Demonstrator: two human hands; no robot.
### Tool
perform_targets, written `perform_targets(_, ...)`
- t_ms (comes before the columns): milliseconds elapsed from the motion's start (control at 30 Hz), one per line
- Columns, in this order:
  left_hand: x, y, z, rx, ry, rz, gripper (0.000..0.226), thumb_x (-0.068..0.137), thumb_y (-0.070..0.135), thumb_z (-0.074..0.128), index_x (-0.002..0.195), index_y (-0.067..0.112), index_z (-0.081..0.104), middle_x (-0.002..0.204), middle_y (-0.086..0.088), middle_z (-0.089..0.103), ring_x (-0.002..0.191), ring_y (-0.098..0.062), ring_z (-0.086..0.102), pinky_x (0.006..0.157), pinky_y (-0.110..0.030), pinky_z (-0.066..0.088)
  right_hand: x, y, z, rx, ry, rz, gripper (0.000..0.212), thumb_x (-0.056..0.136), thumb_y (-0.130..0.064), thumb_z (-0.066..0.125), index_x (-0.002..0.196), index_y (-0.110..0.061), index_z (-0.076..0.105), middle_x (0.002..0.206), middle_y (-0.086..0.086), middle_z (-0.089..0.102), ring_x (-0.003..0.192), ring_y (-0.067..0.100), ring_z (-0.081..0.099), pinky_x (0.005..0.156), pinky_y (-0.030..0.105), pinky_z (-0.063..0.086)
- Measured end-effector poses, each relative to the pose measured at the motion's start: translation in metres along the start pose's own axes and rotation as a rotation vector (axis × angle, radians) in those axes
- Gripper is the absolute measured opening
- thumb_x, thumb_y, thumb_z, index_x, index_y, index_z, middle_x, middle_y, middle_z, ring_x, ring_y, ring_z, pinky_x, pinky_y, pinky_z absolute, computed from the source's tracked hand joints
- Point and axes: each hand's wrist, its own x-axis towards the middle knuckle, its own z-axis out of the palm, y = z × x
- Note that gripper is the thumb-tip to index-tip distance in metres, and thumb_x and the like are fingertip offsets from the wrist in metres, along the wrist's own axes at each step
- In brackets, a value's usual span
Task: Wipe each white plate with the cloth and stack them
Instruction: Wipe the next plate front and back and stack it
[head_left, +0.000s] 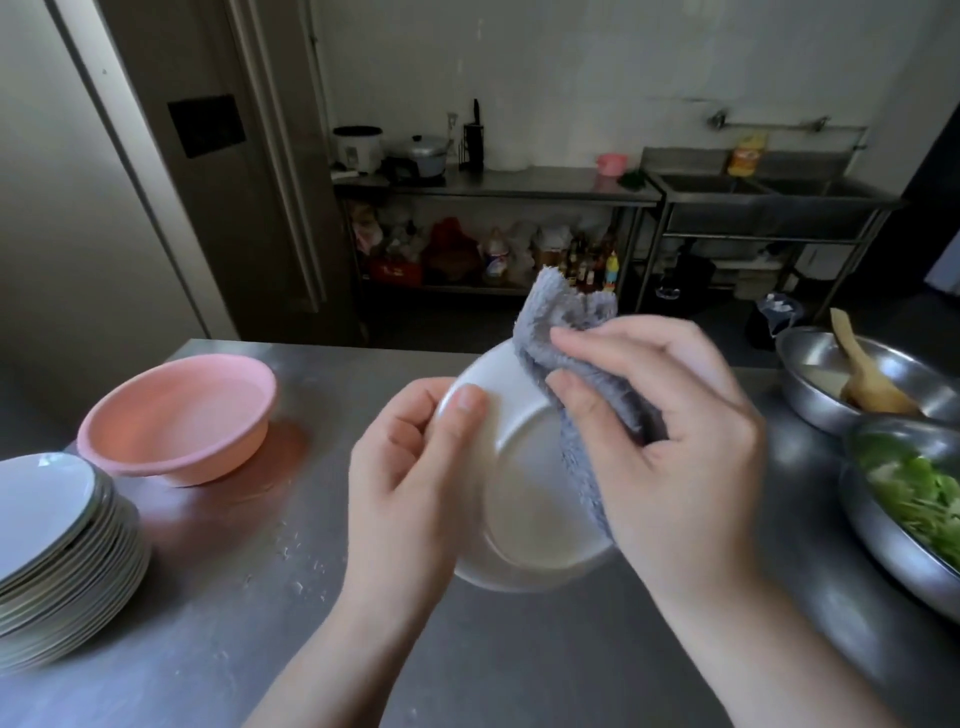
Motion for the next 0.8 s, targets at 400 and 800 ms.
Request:
perform_targets(400,0.007,0.0,-0.005,0.157,-0.118,0.102,0.014,0.091,0.03,0.06,0.087,0.023,0.07,0.078,0.0,0.071,0.069,-0.008,0.063,0.061,-0.019,0.049,-0.001,0.002,0.008,0.009,-0.189,-0.071,0.013,0.084,-0.006,0.07,0.096,-0.01,0.074,0.097,0.004,0.063,0.093,0.022,0.059,0.083,0.03,0.048)
perform_targets(800,0.014,-0.016,-0.012,0.029,-0.075,-0.033,0.018,0.091,0.034,0.06,0.084,0.021,0.071,0.074,0.001,0.07,0.064,-0.01,0.061,0.056,-0.021,0.048,-0.001,0.028,0.016,-0.135,-0.157,-0.178,0.016,0.086,-0.026,0.07,0.1,-0.023,0.075,0.099,-0.001,0.066,0.086,0.022,0.053,0.079,0.04,0.042)
